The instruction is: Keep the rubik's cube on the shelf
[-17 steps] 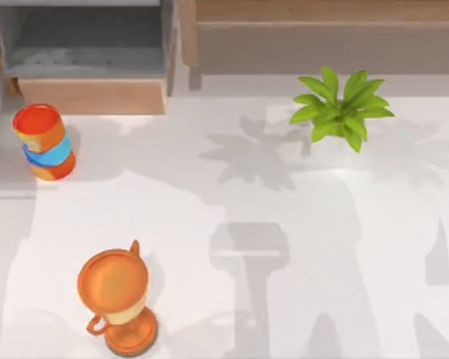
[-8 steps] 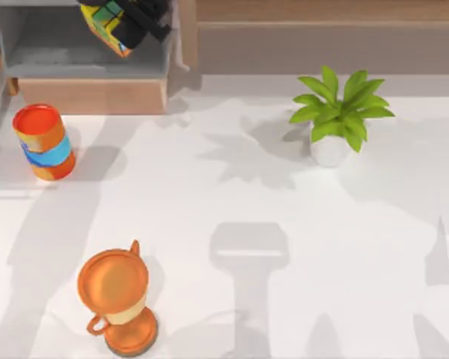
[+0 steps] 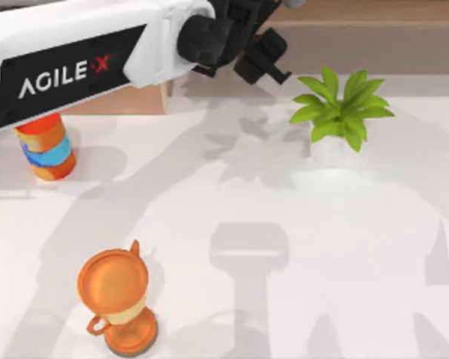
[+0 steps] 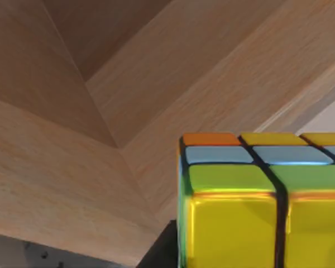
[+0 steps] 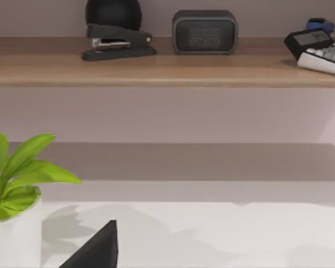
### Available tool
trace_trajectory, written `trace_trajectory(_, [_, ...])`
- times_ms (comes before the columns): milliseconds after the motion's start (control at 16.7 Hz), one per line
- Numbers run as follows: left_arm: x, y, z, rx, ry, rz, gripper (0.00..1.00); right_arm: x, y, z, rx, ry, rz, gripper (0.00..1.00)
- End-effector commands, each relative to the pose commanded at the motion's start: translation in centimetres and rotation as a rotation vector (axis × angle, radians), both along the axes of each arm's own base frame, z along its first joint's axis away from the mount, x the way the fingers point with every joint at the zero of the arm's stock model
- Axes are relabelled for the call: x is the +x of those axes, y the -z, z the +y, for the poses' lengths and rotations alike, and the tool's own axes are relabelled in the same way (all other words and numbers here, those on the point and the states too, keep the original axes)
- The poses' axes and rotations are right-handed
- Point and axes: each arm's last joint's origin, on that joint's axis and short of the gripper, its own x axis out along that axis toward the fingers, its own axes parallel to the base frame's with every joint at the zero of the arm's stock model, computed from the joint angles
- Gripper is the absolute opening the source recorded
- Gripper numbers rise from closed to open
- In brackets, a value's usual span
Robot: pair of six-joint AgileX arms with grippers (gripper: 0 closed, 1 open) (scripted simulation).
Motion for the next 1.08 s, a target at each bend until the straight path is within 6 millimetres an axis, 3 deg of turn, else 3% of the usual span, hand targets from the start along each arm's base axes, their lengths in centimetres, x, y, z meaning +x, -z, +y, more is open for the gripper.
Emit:
trace_trajectory(240, [0.3,2.5,-2.8,-0.109,-0.095,-0.249,0.00,0.0,0.0,0.0,0.000,0.000,0.000,1.00])
trace_trajectory(600, [-0.1,5.2,-5.1,-0.382,-0.217,-0.547,0.00,0.0,0.0,0.0,0.000,0.000,0.000,1.00])
trace_trajectory(1080, [-2.0,9.9,-6.7,-0.708,-0.250,-0.695,0.00,0.0,0.0,0.0,0.000,0.000,0.000,1.00])
